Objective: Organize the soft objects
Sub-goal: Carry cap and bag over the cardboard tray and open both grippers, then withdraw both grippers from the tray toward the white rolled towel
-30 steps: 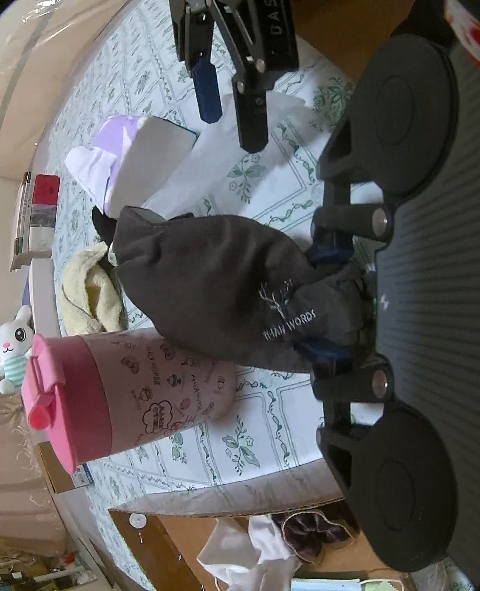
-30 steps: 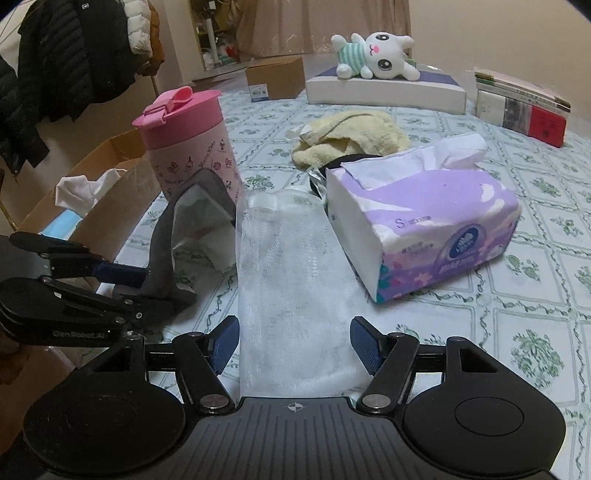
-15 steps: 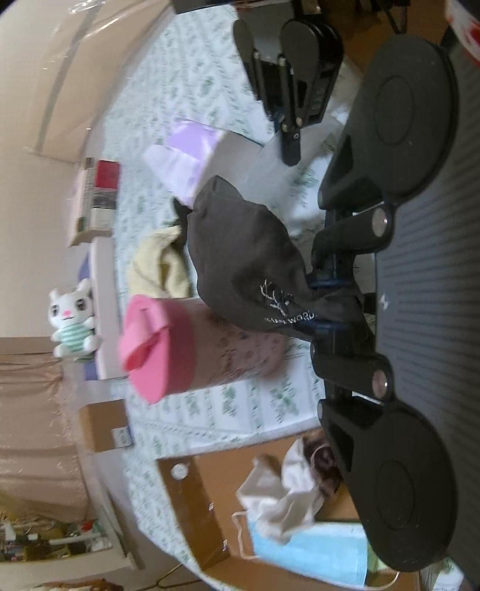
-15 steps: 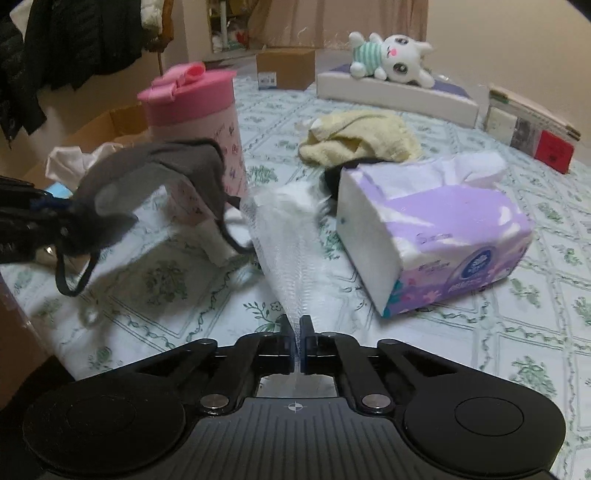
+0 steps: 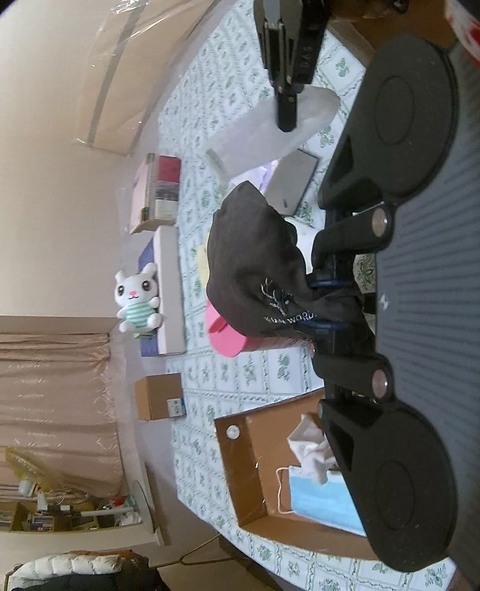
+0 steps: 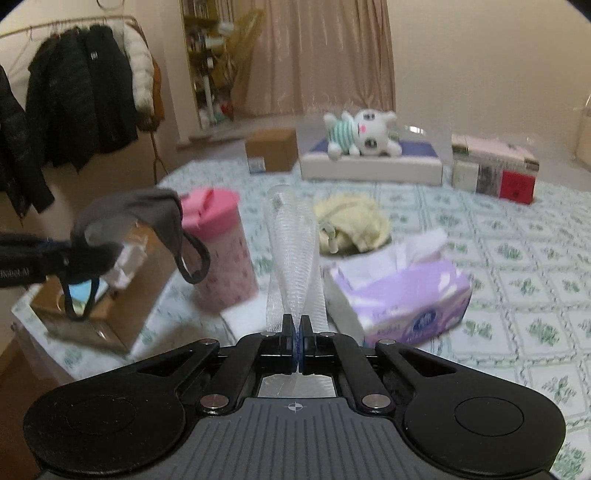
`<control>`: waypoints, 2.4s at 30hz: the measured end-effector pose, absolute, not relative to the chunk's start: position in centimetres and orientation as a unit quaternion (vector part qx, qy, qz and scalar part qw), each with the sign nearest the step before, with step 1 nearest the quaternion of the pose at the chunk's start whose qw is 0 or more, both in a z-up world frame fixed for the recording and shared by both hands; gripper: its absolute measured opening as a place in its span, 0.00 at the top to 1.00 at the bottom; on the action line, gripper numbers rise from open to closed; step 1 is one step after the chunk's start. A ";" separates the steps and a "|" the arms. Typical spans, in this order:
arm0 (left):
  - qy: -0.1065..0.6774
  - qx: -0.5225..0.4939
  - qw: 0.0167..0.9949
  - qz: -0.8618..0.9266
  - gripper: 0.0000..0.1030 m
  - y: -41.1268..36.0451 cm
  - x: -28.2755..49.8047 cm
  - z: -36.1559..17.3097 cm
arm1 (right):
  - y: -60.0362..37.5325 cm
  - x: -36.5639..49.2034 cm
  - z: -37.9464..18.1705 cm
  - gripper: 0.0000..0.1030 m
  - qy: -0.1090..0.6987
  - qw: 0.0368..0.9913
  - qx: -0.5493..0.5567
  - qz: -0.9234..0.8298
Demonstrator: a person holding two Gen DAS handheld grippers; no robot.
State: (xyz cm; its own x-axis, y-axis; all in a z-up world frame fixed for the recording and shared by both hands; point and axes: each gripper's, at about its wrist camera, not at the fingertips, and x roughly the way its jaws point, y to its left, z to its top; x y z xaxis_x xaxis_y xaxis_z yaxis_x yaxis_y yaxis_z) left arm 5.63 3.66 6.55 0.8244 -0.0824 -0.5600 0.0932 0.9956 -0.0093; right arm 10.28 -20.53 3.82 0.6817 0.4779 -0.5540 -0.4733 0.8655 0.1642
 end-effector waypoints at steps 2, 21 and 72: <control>0.286 0.008 0.957 -0.042 0.86 3.9 5.1 7.2 | -20.5 9.9 5.0 0.99 0.291 0.920 0.008 0.262; 0.278 -0.010 0.959 0.057 0.86 12.8 1.2 8.1 | -9.9 8.5 9.7 0.99 0.256 0.878 0.003 0.405; 0.331 -0.063 0.933 0.127 0.48 22.4 3.1 2.3 | 6.2 13.8 0.3 0.45 0.350 0.828 -0.035 0.437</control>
